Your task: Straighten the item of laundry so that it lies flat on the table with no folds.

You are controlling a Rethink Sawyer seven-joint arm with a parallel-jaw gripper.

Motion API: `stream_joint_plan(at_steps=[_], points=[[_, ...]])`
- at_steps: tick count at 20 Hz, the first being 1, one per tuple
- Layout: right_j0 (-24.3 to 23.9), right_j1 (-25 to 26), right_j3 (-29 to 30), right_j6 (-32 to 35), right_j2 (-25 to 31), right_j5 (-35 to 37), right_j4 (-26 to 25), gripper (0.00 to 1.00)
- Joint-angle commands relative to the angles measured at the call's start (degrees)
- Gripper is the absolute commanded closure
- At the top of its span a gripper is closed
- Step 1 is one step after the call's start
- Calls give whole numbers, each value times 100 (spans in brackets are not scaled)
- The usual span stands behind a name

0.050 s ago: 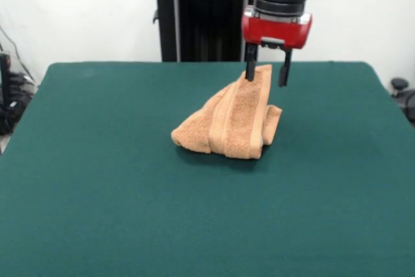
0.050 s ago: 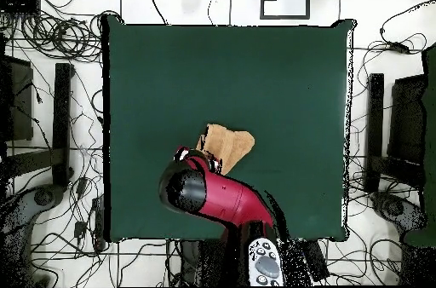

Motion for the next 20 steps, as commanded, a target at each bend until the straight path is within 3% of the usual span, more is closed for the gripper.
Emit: stream_joint_plan(at_steps=[1, 6, 20], points=[[-153, -280, 375, 528, 739, 606, -210, 0], [68, 31, 269, 807, 694, 86, -211, 0], [125, 643, 31, 770, 701, -268, -280, 0]])
